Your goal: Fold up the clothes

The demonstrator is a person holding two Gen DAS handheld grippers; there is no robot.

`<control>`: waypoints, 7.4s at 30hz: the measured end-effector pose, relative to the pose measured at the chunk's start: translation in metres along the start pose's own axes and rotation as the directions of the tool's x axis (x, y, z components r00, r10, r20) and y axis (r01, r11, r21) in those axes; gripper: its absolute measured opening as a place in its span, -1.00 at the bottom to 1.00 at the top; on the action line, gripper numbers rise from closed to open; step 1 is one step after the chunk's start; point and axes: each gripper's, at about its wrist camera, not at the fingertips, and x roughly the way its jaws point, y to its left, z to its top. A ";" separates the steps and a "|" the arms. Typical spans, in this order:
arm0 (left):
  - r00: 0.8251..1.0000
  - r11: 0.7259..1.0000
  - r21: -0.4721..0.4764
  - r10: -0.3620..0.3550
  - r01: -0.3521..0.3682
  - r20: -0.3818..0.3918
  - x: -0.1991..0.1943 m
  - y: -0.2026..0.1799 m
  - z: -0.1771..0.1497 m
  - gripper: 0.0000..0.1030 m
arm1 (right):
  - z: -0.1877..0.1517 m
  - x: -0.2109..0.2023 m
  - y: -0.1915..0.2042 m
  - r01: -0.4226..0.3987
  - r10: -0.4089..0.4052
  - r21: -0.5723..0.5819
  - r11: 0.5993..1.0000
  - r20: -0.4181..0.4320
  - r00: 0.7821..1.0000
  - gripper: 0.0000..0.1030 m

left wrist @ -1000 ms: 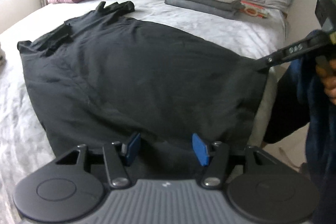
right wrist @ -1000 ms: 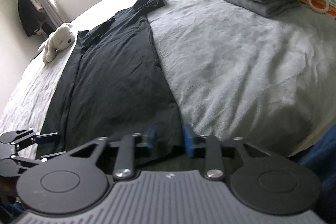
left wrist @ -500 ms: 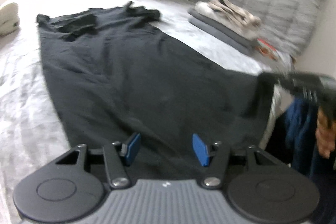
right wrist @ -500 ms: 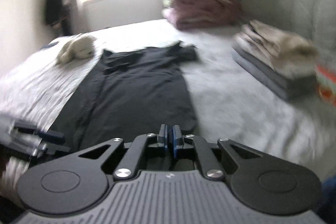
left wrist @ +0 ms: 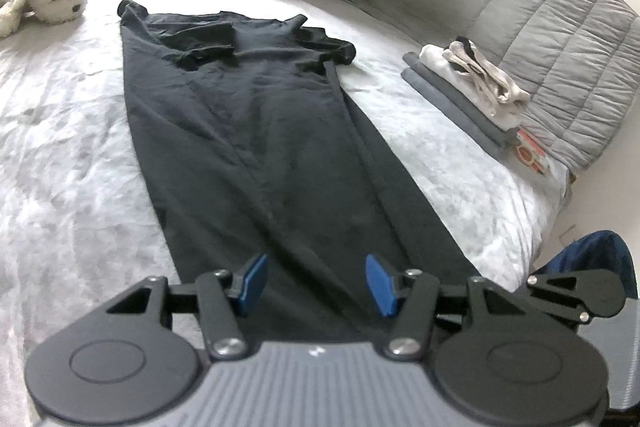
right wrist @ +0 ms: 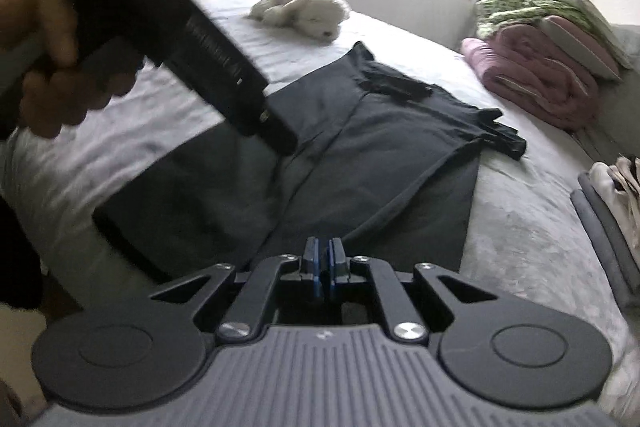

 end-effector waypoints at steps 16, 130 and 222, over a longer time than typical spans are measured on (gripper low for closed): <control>1.000 1.000 0.000 -0.014 0.014 -0.005 0.023 -0.011 0.020 0.10 | 0.002 -0.004 -0.086 -0.293 0.296 0.421 0.858 0.061 0.953 0.22; 0.872 0.892 -0.291 0.419 -0.345 0.251 0.169 0.143 0.272 -0.88 | 0.072 0.108 -0.133 -0.283 0.324 0.190 0.940 -0.242 0.914 0.13; 0.994 0.961 -0.271 0.079 -0.056 0.075 0.055 0.059 0.082 -0.07 | 0.073 0.078 -0.167 -0.332 0.418 0.401 0.854 -0.146 0.897 -0.72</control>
